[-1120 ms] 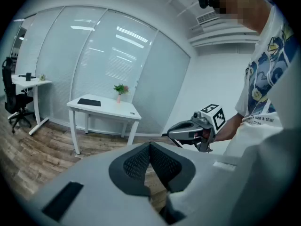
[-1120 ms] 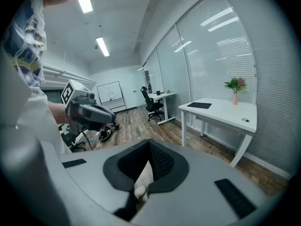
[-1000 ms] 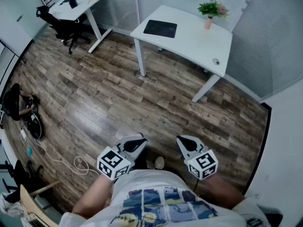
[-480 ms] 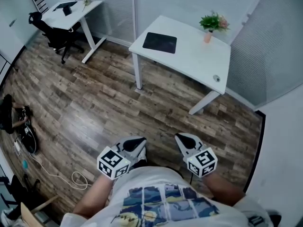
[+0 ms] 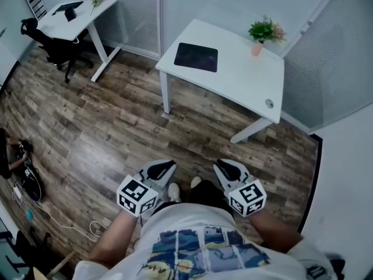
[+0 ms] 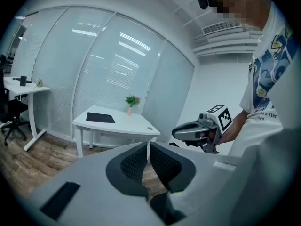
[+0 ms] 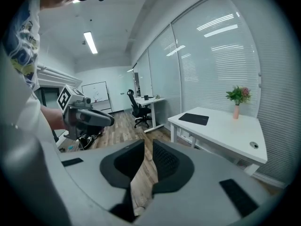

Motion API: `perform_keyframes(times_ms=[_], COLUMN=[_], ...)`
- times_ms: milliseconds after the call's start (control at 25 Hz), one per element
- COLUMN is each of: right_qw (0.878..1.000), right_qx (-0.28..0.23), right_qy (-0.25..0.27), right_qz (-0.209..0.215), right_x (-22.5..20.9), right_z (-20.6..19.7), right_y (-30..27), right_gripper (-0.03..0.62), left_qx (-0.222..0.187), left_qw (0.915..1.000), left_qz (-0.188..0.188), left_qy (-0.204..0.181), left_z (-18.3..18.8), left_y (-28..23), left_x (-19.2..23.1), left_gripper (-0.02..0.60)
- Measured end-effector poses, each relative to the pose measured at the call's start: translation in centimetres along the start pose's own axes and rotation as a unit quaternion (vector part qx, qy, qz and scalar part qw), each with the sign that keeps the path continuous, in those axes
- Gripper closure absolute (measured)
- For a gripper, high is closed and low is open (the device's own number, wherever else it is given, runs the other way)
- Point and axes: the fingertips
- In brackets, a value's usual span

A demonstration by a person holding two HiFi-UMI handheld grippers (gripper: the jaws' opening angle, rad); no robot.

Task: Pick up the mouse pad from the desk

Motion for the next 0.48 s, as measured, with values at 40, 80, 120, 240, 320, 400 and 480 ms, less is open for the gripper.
perform_keyframes(times_ms=[40, 80, 120, 240, 320, 400, 480], right_qw=[1.000, 1.000, 1.000, 1.000, 1.000, 1.000, 1.000], right_qx=[0.003, 0.006, 0.008, 0.013, 0.011, 0.011, 0.013], right_qy=[-0.004, -0.008, -0.010, -0.006, -0.008, -0.011, -0.012], right_qz=[-0.002, -0.002, -0.002, -0.002, -0.001, 0.002, 0.006], right_x=[-0.6, -1.1, -1.7, -3.8, -5.6, -7.6, -9.6], right_z=[0.2, 0.4, 0.5, 1.1, 1.9, 2.6, 3.8], right_y=[-0.6, -1.2, -1.8, -4.0, -5.9, -7.8, -9.6], right_gripper=[0.537, 0.537, 0.537, 0.530, 0.526, 0.519, 0.513], left_qx=[0.001, 0.002, 0.004, 0.009, 0.015, 0.020, 0.023], left_qw=[1.0000, 1.0000, 1.0000, 0.9999, 0.9997, 0.9994, 0.9992], left_qz=[0.000, 0.002, 0.003, 0.010, 0.018, 0.023, 0.030], left_qy=[0.001, 0.002, 0.002, 0.008, 0.012, 0.014, 0.013], left_z=[0.3, 0.6, 0.9, 1.9, 2.9, 4.2, 5.8], left_y=[-0.5, -1.2, -1.8, -3.7, -5.2, -6.8, -8.4], left_x=[0.9, 1.9, 2.8, 5.7, 8.1, 10.3, 12.4], left_gripper=[0.577, 0.575, 0.574, 0.530, 0.511, 0.505, 0.497])
Point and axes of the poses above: the fingertips, and each gripper's own axes: y backward along the fingers, x to its left, z out of its top, and after that the axes turned 6 degrees about -z, right-handed
